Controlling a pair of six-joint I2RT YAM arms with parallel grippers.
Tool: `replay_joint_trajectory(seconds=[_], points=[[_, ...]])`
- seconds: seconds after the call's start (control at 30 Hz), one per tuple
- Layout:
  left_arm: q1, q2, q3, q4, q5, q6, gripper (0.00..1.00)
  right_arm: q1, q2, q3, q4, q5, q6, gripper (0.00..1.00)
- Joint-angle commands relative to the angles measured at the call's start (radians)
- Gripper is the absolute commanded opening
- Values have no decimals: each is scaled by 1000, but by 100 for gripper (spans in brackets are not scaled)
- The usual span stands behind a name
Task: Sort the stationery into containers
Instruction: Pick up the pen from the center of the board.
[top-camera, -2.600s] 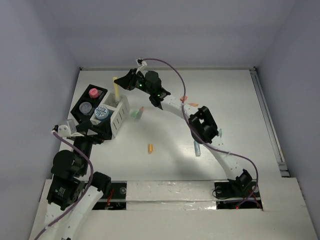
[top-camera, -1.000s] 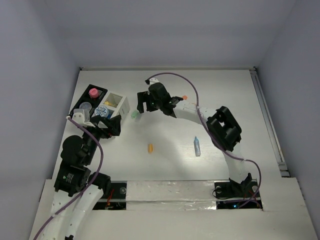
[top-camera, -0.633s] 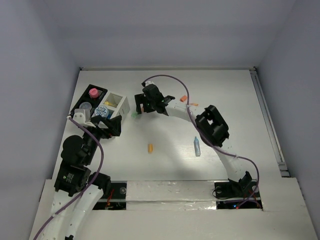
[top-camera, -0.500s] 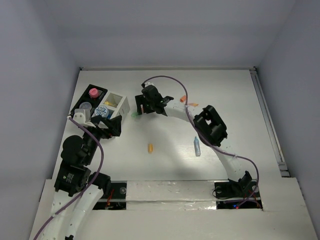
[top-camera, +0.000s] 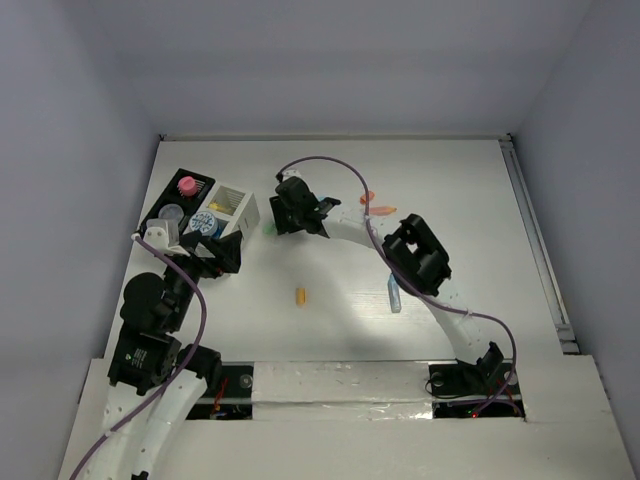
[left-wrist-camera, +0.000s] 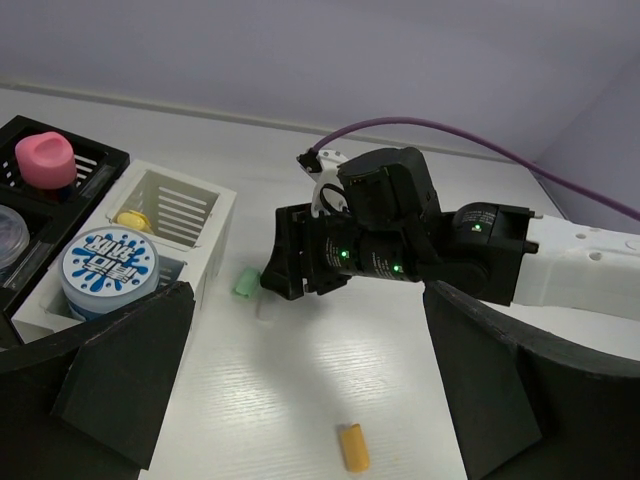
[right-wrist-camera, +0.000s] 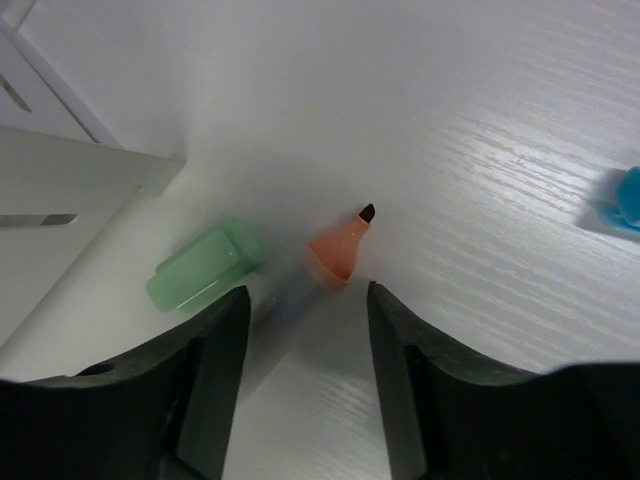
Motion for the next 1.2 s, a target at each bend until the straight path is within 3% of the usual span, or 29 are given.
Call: replay_joint_trajectory(seconds=[0.0, 0.37, 0.57, 0.7, 0.9, 1.17], points=[[5, -5, -2, 49, 10, 5, 99, 3, -33, -26, -9, 39, -27, 54], [5, -4, -3, 52, 16, 1, 99, 3, -39, -47, -26, 69, -59, 46], [5, 39, -20, 61, 109, -44, 99, 3, -7, -9, -72, 74, -62, 22], [5, 91, -57, 93, 202, -119, 99, -6, -99, -150, 56, 80, -51, 5], [5, 136, -179, 234, 326, -261, 99, -29, -372, -400, 360, 3, -51, 0], [-6, 237, -361, 562, 443, -424, 99, -38, -642, -647, 524, -72, -7, 0]])
